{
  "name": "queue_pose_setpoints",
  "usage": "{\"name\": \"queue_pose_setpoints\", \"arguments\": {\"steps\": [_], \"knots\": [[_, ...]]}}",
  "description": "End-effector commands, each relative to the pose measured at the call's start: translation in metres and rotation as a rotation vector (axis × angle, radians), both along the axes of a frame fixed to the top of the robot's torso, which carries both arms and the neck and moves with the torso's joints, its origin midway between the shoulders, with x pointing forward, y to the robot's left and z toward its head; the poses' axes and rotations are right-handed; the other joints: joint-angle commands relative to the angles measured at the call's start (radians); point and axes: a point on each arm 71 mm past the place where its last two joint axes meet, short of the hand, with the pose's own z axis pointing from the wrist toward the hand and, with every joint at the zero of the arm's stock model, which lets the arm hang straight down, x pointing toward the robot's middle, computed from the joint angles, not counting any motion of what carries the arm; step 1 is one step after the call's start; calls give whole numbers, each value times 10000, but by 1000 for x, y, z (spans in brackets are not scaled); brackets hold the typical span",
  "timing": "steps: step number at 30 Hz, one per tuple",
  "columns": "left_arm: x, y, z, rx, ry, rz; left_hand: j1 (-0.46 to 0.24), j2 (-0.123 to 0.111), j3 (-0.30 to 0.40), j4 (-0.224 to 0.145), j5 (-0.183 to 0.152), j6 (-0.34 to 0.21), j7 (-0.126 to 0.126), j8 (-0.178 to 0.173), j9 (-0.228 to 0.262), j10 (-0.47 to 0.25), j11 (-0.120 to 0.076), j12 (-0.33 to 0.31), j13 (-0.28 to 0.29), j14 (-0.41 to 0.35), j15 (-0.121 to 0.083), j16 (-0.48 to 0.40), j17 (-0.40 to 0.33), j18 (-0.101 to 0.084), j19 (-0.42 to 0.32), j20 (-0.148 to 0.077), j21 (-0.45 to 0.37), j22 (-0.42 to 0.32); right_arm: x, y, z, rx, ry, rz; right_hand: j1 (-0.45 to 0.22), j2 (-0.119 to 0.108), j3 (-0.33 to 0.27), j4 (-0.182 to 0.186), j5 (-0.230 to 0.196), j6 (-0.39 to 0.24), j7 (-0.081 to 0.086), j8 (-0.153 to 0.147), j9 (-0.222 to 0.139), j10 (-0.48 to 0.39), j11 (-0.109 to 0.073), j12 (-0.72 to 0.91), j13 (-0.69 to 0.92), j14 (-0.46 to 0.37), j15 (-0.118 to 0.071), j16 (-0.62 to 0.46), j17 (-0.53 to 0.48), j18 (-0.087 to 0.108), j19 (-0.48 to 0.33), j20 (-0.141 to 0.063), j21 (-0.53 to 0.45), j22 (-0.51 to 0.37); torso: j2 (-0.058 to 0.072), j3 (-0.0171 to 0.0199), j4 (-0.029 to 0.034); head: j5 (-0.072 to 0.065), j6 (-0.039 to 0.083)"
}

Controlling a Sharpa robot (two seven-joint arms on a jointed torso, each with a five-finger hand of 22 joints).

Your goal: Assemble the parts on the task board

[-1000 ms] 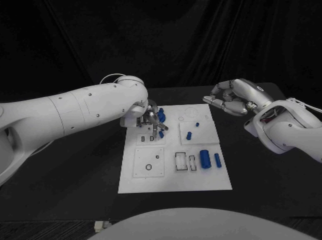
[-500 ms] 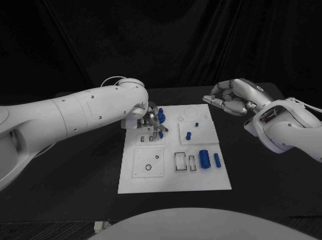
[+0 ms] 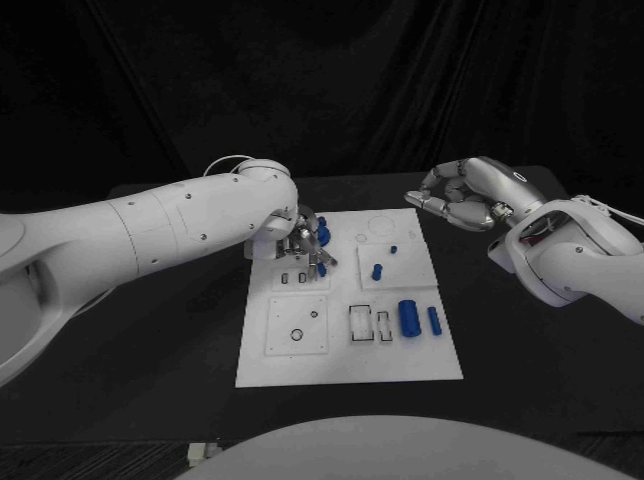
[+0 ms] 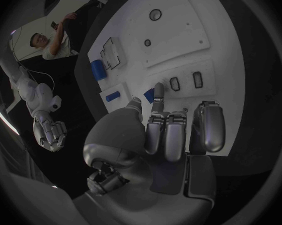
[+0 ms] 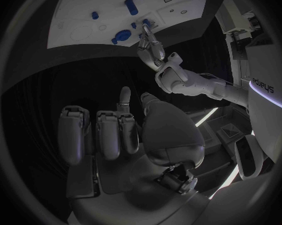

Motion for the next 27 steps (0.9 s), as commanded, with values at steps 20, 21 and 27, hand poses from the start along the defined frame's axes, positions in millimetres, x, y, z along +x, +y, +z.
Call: {"name": "queue_pose_setpoints", "arguments": {"steps": [20,21,27], "knots": [[2,-1,-4,-164,-22,93,254,-24,302,-188,167,79,15,-180,-59,1024,56,25,2619,1037,74,26,2628,69,-38,12,-83,768,0,0,-3,1,74,-74,-25,8,26,1,-3,38,-18,-18,-6,1045,-98,25,2633,832,-66,-48,1487,-27,496,-76,-45,2255,-11,-8,1,-49,-1],[2,-1,-4,-168,-23,95,275,-32,335,-218,183,77,17,-203,-67,1024,57,25,2619,1037,74,26,2628,71,-43,11,-92,766,0,0,-3,-3,85,-75,-25,8,26,1,-3,38,-18,-18,-6,1045,-98,25,2633,832,-66,-48,1487,-27,496,-76,-45,2255,-11,-8,1,-45,-1],[2,-1,-5,-166,1,97,345,-35,442,-306,240,105,12,-244,-79,1024,54,25,2619,1037,73,26,2628,71,-40,10,-100,774,-1,-1,-5,-30,146,-109,-9,7,33,-4,4,38,-20,-19,-6,1045,-99,25,2633,830,-67,-52,1475,-22,487,-76,-63,2248,-13,-9,-6,-21,-1]]}}
